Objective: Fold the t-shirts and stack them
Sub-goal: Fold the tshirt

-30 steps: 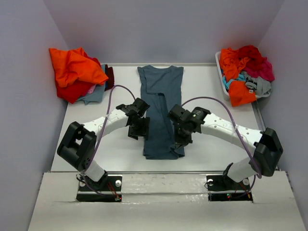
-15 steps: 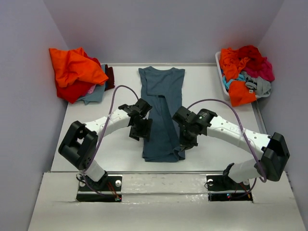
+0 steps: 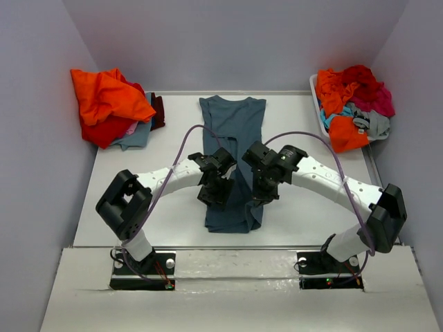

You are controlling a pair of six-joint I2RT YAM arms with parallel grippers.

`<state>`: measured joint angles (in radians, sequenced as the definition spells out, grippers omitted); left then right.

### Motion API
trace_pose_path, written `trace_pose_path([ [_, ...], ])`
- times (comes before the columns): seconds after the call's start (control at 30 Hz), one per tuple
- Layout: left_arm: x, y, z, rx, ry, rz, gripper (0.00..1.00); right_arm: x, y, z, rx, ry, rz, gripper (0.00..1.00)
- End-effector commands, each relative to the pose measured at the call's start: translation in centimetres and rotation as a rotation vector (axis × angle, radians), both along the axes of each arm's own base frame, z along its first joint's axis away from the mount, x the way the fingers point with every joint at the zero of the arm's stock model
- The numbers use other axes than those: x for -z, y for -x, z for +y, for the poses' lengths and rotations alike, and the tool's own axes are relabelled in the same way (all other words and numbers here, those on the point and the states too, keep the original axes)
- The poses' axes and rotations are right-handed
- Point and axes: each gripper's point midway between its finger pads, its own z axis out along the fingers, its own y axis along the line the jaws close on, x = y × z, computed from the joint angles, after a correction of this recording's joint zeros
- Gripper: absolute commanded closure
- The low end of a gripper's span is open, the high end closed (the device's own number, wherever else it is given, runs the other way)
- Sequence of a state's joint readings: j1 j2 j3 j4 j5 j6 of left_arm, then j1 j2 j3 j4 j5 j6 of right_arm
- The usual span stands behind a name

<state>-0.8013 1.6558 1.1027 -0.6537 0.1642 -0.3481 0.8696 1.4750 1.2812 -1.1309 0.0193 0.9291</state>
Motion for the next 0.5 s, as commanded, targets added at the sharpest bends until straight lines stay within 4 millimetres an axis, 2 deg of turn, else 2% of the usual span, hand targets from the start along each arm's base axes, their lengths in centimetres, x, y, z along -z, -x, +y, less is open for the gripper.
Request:
trace_pose_path([
  [0.0, -0.6, 0.0, -0.3, 0.033, -0.007, -0.013, 0.37, -1.6, -1.7, 0.0, -0.008, 0.010, -0.046, 0.93],
  [0.13, -0.5, 0.1, -0.3, 0.037, -0.004, -0.010, 0.37, -2.0, -2.6, 0.9, -0.029, -0.005, -0.051, 0.93],
  [0.27, -0.6, 0.0, -0.2, 0.035, -0.006, -0.019, 0.37, -1.1, -2.6, 1.6, -0.070, 0.000, -0.018, 0.93],
  [0.33, -0.6, 0.1, -0.1, 0.035, -0.009, -0.020, 0.37, -0.8, -2.0, 2.1, -0.092, -0.027, 0.016, 0.93],
  [0.47, -0.7, 0.0, -0.1, 0.034, -0.011, -0.022, 0.37, -0.3, -1.1, 1.5, -0.107, -0.020, 0.040, 0.93],
])
